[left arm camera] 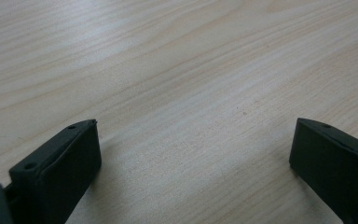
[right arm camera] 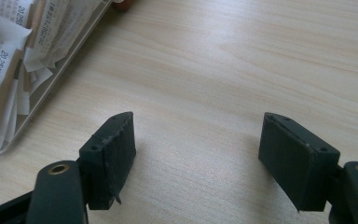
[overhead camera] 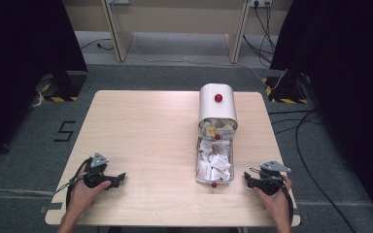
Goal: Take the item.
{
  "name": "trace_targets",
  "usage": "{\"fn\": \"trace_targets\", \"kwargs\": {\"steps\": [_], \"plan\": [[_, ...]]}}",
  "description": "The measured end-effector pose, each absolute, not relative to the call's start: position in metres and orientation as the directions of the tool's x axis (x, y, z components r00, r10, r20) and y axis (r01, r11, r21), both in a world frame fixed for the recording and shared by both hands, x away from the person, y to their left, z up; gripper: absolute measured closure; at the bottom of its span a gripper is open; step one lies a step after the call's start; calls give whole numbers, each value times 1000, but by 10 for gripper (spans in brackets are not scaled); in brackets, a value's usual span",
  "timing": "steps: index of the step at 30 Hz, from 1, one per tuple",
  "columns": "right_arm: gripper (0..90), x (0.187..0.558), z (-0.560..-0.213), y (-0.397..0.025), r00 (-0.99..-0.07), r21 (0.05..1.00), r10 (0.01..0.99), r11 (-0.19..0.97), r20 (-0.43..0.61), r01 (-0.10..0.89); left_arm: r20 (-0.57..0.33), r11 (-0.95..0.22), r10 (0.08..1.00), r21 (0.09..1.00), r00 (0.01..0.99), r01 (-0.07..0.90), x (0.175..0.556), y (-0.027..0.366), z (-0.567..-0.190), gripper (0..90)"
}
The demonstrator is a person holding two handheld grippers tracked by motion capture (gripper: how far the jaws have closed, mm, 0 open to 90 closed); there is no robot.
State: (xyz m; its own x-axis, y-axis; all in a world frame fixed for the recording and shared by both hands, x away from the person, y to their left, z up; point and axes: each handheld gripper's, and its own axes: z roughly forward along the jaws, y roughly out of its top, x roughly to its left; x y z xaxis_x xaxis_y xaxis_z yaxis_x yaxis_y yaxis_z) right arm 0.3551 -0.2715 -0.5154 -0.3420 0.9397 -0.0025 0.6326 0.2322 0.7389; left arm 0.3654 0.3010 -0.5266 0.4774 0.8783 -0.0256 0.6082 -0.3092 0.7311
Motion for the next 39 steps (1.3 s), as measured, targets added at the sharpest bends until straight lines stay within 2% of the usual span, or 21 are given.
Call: {"fn": "trace_targets", "kwargs": {"steps": [8,15,39], "plan": [[276,355,-515,-271,-355,739,935,242,-5,629,-26,-309,878,731,477,608,365,301,-527,14],[341,354,-514,-274,-381,762,923,213,47,611,-26,-309,878,731,477,608,365,301,-527,14],[371,351,-485,-266,-423,827,906,226,16,515,-26,-309,878,731,477,609,365,301,-527,14]]}}
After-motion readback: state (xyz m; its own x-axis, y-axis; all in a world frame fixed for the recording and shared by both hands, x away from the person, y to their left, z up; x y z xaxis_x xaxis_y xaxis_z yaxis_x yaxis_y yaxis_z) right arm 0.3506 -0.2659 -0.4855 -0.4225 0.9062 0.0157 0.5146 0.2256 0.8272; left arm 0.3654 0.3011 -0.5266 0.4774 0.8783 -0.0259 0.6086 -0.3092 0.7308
